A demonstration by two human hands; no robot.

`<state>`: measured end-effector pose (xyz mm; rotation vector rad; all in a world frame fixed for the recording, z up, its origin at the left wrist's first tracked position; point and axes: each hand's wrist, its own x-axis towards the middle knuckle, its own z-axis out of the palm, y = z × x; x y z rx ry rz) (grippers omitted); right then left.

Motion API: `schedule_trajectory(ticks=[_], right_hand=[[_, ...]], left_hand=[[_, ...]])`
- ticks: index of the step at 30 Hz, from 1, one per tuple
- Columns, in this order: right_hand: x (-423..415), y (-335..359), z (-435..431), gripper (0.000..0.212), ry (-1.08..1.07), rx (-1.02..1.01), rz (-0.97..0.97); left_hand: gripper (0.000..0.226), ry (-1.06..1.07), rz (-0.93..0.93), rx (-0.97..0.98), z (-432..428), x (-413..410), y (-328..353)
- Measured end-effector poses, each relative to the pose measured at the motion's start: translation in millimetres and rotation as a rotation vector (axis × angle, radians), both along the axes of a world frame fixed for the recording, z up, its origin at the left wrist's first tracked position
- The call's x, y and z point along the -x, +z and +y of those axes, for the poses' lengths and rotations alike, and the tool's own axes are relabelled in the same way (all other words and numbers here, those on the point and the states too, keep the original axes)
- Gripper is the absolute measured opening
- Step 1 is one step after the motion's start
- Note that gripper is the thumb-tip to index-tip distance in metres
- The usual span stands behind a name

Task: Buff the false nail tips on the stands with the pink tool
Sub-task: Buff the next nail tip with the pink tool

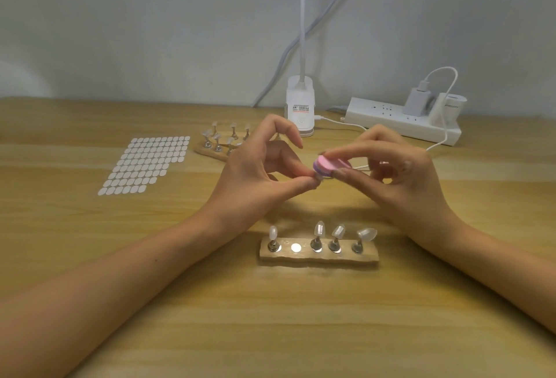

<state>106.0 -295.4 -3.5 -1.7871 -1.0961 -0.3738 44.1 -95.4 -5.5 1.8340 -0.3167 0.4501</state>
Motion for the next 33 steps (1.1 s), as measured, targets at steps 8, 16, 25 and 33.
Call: schedule_trajectory(ticks=[8, 16, 25, 33], right_hand=[[-0.1, 0.6, 0.4, 0.019, -0.002, 0.007, -0.023], [1.7, 0.1, 0.9, 0.018, 0.041, 0.032, -0.059], [0.1, -0.5, 0.6, 0.021, 0.045, 0.033, -0.019], [-1.2, 0.1, 0.8, 0.02, -0.013, -0.003, 0.023]], left_hand=[[0.042, -0.01, -0.012, 0.003, -0.3, -0.2, 0.5], [0.042, -0.026, -0.01, 0.014, -0.9, -0.7, 0.5], [0.042, -0.03, -0.007, 0.008, -0.4, -0.9, -0.6], [0.042, -0.028, -0.014, 0.012, 0.5, -1.7, -1.2]])
